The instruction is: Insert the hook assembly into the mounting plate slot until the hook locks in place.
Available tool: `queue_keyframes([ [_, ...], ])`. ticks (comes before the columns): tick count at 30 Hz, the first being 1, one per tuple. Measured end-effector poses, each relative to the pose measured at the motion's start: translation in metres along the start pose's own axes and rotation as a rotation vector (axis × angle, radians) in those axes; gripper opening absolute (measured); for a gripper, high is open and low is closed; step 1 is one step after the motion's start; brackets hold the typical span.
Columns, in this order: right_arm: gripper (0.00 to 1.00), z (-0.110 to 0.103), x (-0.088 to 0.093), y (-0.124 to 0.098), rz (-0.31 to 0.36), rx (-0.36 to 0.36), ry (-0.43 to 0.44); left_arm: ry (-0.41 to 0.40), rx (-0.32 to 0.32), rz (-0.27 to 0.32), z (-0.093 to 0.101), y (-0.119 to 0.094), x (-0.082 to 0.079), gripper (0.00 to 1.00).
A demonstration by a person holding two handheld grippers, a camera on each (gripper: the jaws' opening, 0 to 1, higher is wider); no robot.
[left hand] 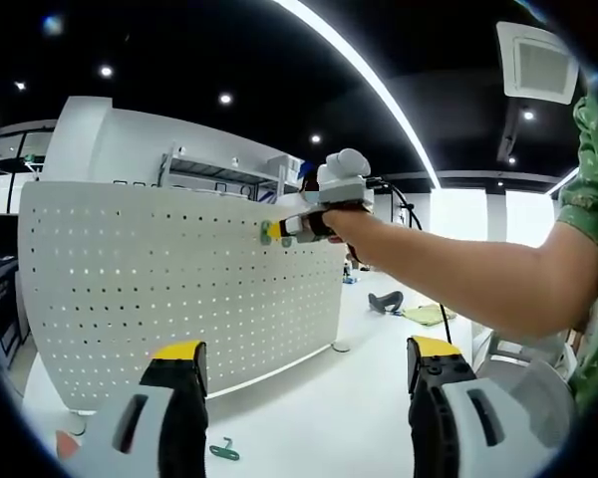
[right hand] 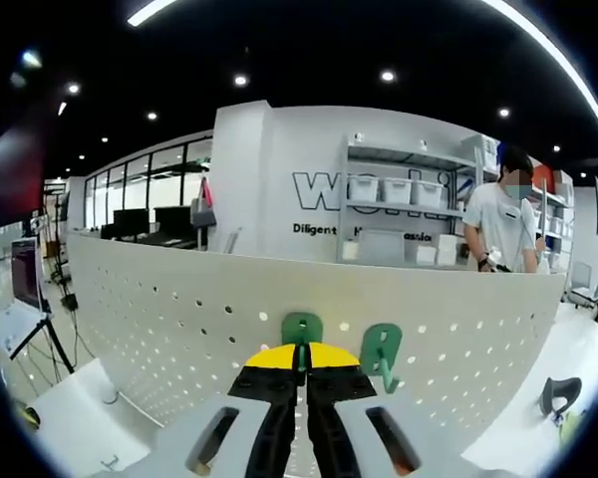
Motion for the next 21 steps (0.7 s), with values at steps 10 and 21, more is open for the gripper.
queue_keyframes([
  [10,0.05,-0.002,-0.006,-0.006,0.069,-0.01,-0.029,0.001,-0.003,-0.002,-0.001,0.0,0.0,0.85],
  [21,0.0,0.0,-0.023,-0.01,0.122,0.021,-0.098,0.005,0.004,-0.006,0.002,-0.001,0.0,0.84],
])
Point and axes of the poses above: the point that each gripper's makers call its tool centre point, and the gripper's own axes: y roughly forward along the fingers, z roughly to its right, x roughly out of its underside, the point moved 3 cm from there along -y, roughly backward along the fingers, and after that the axes turned 6 degrees about -z, right-handed, at the moved point
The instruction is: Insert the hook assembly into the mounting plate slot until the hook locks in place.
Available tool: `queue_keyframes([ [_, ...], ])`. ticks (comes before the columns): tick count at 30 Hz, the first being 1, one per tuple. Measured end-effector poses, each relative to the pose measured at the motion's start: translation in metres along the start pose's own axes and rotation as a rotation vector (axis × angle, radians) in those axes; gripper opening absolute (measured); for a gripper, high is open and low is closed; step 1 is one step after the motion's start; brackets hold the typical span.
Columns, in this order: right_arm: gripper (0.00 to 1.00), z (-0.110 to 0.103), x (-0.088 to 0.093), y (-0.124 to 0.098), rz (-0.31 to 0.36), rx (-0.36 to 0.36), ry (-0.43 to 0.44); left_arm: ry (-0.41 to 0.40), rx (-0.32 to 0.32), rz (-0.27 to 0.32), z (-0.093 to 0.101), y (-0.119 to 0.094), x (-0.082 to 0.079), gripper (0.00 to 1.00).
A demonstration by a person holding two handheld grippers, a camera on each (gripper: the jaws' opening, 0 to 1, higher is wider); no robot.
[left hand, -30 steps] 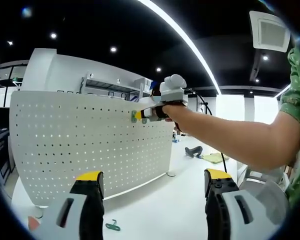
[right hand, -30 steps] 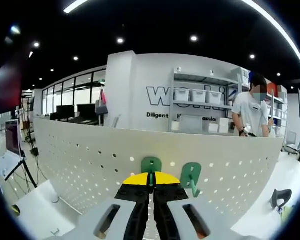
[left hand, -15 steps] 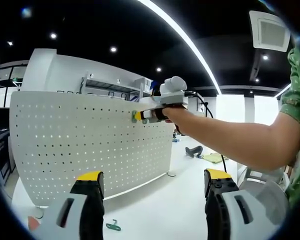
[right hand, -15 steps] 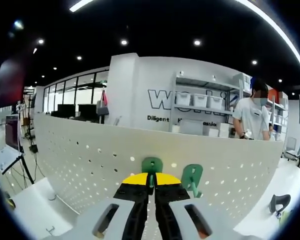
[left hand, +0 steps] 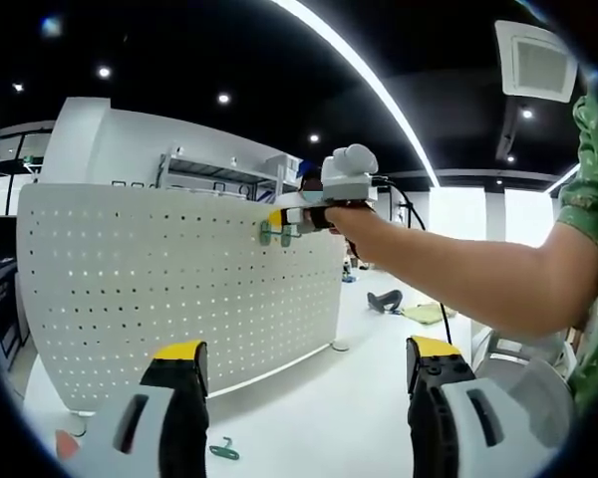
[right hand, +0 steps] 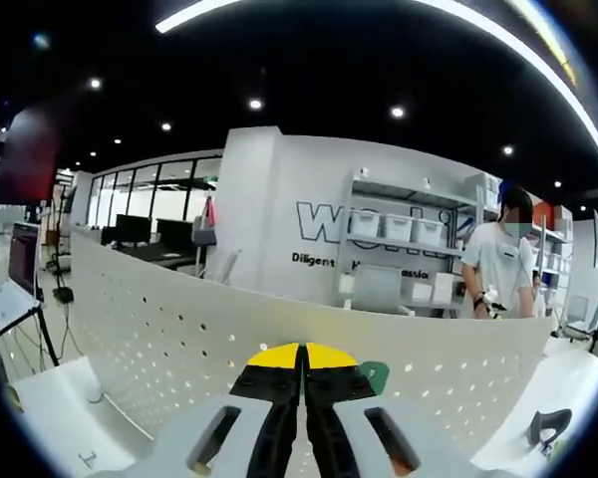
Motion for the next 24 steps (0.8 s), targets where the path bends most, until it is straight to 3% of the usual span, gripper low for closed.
queue_keyframes([
  [8,0.0,-0.0007,0.0012,0.0052,-0.014,-0.003,-0.043,0.001,-0.006,0.005,-0.0015,-0.0023,-0.0015,0.84],
  [24,0.0,0.0009,0.0001,0.0081,-0.037,-0.03,-0.041,-0.005,-0.006,0.005,-0.0013,-0.0016,-0.0002,0.83],
])
Point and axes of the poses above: the point that each gripper's makers call its tool centre point, and the gripper's own axes: y roughly forward along the fingers, z roughly to its right, x roughly out of its underside, the point moved 3 cm from there along -y, roughly backward along the fingers, and after that the axes turned 6 degrees about -z, right-handed, at the moved point
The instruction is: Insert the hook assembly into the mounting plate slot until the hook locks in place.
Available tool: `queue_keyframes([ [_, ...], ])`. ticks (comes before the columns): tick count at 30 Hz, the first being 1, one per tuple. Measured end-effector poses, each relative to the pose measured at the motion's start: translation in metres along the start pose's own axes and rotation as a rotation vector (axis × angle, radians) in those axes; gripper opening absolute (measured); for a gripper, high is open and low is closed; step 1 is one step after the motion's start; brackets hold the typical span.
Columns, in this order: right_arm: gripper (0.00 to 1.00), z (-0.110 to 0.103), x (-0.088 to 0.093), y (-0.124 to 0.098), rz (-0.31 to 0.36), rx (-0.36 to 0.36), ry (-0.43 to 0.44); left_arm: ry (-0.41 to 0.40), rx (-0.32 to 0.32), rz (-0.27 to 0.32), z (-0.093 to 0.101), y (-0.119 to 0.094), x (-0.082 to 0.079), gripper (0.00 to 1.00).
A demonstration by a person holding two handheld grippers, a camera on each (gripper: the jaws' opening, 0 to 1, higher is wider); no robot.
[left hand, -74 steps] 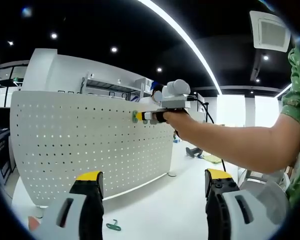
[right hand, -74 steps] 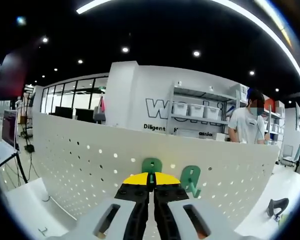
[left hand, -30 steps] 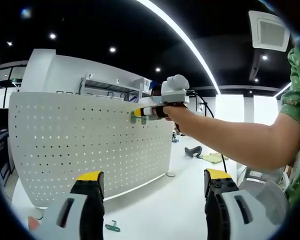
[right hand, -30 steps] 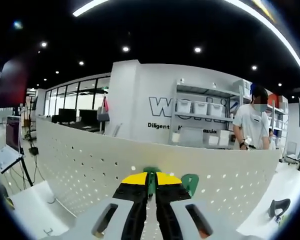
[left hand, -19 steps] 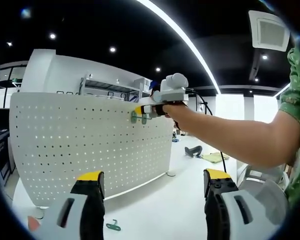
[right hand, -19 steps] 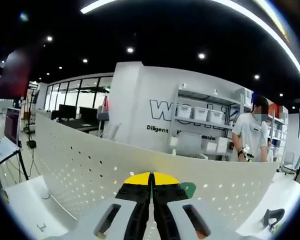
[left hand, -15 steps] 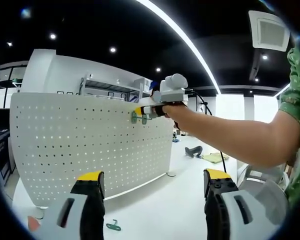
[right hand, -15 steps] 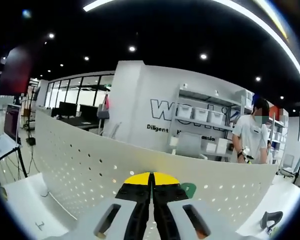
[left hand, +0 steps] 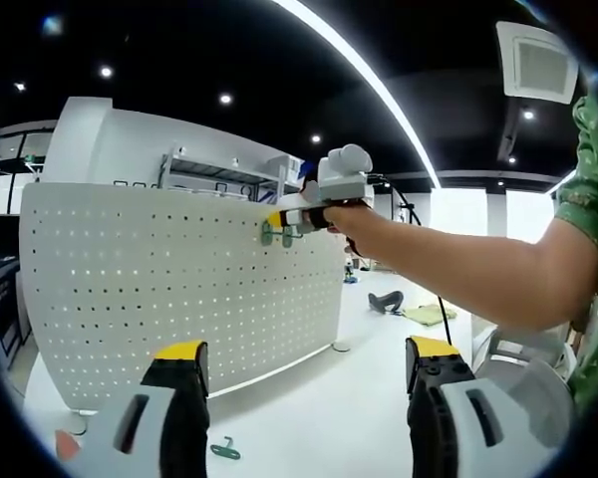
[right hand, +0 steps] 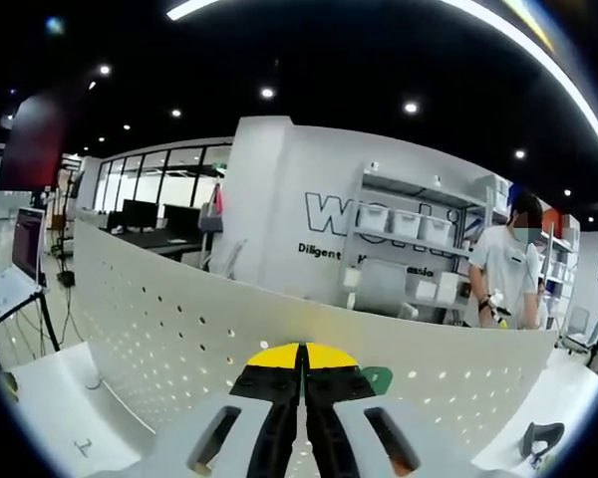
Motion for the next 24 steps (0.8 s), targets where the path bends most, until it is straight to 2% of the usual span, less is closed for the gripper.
queue_keyframes([
  [8,0.0,-0.0003,0.0,0.0005,0.002,-0.011,-0.01,0.0,0.001,0.003,0.001,0.001,-0.0007,0.83],
  [9,0.0,-0.0033,0.0081,0.003,-0.044,-0.03,-0.023,-0.001,0.001,0.002,0.0011,0.0012,-0.0004,0.83],
  [10,0.0,-0.0012,0.0026,0.0025,0.004,-0.008,-0.025,-0.001,0.002,0.001,0.0012,0.0013,-0.0001,0.83],
  [12,0.0,-0.0017,0.0025,0.0014,0.002,-0.013,-0.004,0.0,0.002,0.001,0.0013,0.0016,0.0,0.83],
  [24,0.0,-0.0007,0.0016,0.0035,0.002,-0.008,-0.021,0.001,0.0,-0.002,-0.0003,0.002,0.0007,0.83],
])
Point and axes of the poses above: the point that each gripper's makers call its tool centre point, and the gripper's own axes: y roughly forward along the fingers, z roughly to its right, x roughly out of its underside, the point moved 3 cm from there along -y, roughly backward along the fingers, and after that the axes turned 6 degrees about -z, right-handed, at the moved point
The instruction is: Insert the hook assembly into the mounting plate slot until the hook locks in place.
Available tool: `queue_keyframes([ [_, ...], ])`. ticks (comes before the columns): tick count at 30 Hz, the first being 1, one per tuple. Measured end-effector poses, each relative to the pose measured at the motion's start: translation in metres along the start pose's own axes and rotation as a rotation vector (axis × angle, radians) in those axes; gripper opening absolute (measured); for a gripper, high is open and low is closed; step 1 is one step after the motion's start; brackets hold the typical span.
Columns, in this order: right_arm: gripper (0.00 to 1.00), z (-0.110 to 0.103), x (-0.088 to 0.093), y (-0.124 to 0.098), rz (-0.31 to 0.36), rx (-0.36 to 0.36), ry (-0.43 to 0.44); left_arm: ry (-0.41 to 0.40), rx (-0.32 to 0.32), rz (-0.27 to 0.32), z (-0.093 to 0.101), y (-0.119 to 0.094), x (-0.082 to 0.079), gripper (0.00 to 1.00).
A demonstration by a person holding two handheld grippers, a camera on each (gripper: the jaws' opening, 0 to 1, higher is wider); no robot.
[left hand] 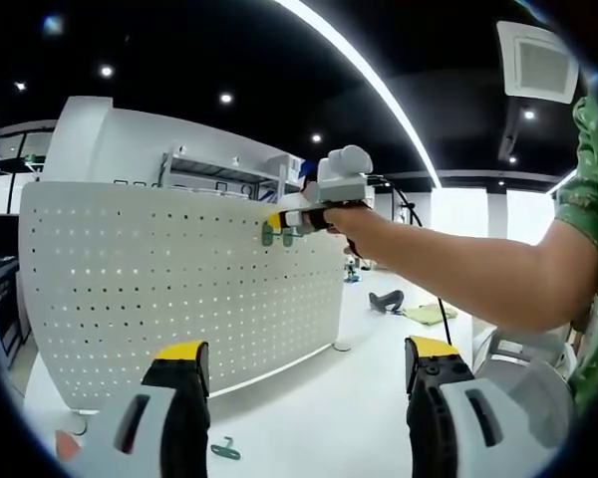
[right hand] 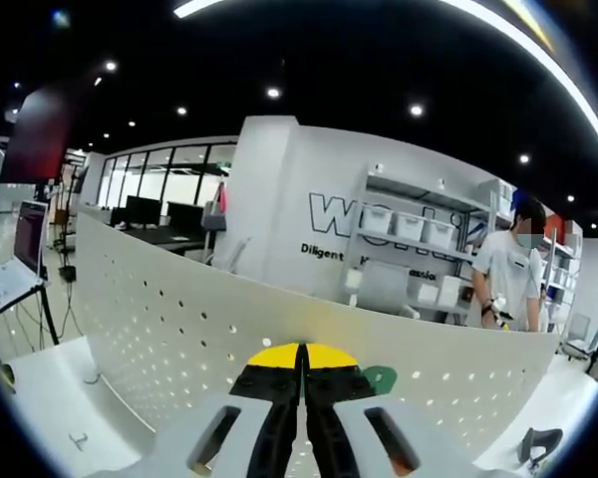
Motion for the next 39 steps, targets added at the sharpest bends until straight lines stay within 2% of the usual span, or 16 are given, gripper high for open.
queue_keyframes([
  [11,0.0,0.001,0.001,0.0,0.005,0.002,-0.005,0.003,0.0,-0.003,-0.001,-0.001,0.0,0.83],
  [18,0.07,0.001,0.0,-0.003,0.02,0.003,0.004,0.006,0.001,-0.005,0.0,0.0,-0.001,0.83],
  [29,0.22,0.007,-0.001,-0.01,0.043,0.022,0.03,0.011,0.005,-0.006,0.003,0.0,-0.001,0.84],
  [38,0.4,0.01,0.002,-0.013,0.053,0.033,0.064,0.012,0.005,-0.007,0.004,-0.001,-0.001,0.84],
  [39,0.44,0.01,0.001,-0.013,0.059,0.032,0.072,0.012,0.005,-0.007,0.004,-0.001,-0.001,0.84],
])
Point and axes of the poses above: the point that each gripper's makers call its tool centre point, and the gripper's own axes: y roughly forward along the fingers, z roughly to its right, x roughly out of its underside, the point moved 3 cm from there along -y, roughly backward along the fingers, and after that the axes turned 6 degrees about -z, right-handed, at the moved point
